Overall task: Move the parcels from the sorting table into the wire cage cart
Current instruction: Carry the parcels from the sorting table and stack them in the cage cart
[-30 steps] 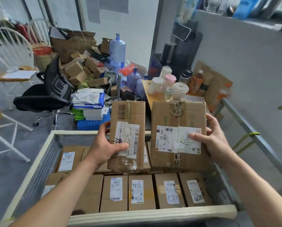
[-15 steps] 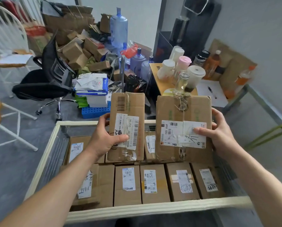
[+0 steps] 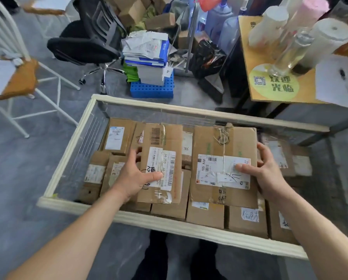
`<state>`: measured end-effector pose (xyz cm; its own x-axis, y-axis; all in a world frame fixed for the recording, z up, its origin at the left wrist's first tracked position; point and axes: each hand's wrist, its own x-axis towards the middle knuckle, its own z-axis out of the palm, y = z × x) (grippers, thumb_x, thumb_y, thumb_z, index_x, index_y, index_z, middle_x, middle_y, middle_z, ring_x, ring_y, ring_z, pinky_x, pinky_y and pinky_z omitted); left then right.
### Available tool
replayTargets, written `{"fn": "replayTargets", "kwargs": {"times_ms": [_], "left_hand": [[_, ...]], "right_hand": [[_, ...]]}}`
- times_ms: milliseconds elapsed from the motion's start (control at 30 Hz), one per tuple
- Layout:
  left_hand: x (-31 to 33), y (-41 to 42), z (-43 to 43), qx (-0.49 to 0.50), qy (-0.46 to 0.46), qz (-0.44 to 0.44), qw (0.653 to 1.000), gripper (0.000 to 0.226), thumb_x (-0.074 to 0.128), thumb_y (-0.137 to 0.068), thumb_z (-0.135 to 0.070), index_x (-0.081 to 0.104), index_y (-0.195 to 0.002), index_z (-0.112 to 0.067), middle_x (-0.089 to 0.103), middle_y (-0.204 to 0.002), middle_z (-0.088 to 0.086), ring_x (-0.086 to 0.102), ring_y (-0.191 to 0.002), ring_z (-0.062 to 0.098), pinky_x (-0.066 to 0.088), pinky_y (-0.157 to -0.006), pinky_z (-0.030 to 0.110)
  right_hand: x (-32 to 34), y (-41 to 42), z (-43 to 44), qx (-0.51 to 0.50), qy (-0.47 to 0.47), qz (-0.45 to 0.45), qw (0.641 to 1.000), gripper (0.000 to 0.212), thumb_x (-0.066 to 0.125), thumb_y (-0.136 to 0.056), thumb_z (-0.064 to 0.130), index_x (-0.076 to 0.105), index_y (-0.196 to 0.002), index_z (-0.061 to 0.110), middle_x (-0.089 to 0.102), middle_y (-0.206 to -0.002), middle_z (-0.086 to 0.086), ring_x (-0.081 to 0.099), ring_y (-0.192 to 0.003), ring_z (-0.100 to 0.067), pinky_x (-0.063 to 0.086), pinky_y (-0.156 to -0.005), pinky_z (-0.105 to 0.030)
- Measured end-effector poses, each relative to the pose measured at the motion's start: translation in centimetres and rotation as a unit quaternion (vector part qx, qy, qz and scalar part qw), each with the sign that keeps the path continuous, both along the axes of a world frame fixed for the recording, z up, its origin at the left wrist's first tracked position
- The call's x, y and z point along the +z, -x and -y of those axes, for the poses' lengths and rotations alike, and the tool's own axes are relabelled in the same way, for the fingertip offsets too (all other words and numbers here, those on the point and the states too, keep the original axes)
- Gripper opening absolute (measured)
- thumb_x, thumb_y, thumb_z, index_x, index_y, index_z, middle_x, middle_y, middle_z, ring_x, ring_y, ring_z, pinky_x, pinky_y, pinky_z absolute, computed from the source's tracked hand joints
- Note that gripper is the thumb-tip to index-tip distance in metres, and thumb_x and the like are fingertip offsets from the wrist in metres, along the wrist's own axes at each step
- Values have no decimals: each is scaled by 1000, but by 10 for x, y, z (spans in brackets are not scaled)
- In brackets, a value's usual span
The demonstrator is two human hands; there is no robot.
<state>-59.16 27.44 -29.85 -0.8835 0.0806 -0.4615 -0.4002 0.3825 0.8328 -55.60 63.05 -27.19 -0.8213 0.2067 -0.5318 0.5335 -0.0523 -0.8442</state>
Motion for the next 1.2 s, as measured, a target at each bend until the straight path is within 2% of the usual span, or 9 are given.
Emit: {"fn": "replayTargets", "kwargs": {"times_ms": [67,133,200,267,367,567,733,867,1200], "left_hand": [[-17,-10,4,2,13,37,999,95,97,-57,-36,38,-132,-37,61,-120,-18,60,-118,16,46,-106,53],[-38,-16,9,20,18,68,997,112,96,-43,-56,37,-137,-37,61,-127,-15,60,-121,18,47,-105,56],[-62,-20,15,28,20,90,995,117,96,-39,-60,36,-138,-43,61,-132,-10,60,-122,19,49,-103,56],[-81,-22,20,33,25,108,993,119,96,-38,-61,34,-138,-47,60,-135,-7,59,-123,19,49,-103,55],[-101,-21,24,30,40,126,991,120,95,-42,-56,31,-142,-42,60,-135,-6,59,-123,19,49,-104,54],[-138,-20,28,40,53,145,987,113,95,-60,-34,26,-149,-37,55,-141,-5,55,-125,19,46,-107,54],[-161,-14,26,36,64,149,986,112,94,-64,-28,24,-152,-29,56,-137,-6,54,-124,19,45,-107,52],[-175,-12,26,29,67,157,985,118,95,-60,-35,22,-153,-31,54,-142,-5,52,-128,20,44,-108,56],[-199,-12,20,11,84,161,983,114,92,-68,-29,19,-156,-30,47,-151,-1,48,-134,21,41,-110,49]], "right_hand": [[-26,3,6,8,14,23,1000,87,80,-71,1,39,-139,37,71,-112,-17,76,-87,-31,63,-63,-41],[-51,6,11,11,19,46,999,92,82,-65,5,40,-139,38,71,-114,-18,75,-90,-35,63,-69,-48],[-75,8,17,16,16,60,998,95,85,-60,9,41,-138,39,69,-117,-19,73,-96,-38,61,-78,-55],[-96,9,22,18,9,69,997,95,86,-57,10,43,-137,38,67,-120,-16,70,-103,-36,60,-83,-55],[-125,9,30,21,15,88,996,100,86,-56,9,42,-143,33,67,-119,-14,71,-101,-34,60,-79,-50],[-172,7,42,32,2,100,995,108,94,-49,11,43,-142,30,69,-116,-10,70,-104,-30,58,-88,-50],[-197,7,51,26,6,103,994,96,88,-61,2,43,-142,27,72,-113,-13,74,-92,-26,60,-73,-39],[-216,4,55,19,15,109,994,94,87,-65,-2,43,-141,31,73,-112,-14,75,-93,-31,61,-74,-43],[-244,-10,58,-2,28,133,991,90,84,-69,-6,43,-138,36,74,-110,-12,76,-87,-32,61,-75,-49]]}}
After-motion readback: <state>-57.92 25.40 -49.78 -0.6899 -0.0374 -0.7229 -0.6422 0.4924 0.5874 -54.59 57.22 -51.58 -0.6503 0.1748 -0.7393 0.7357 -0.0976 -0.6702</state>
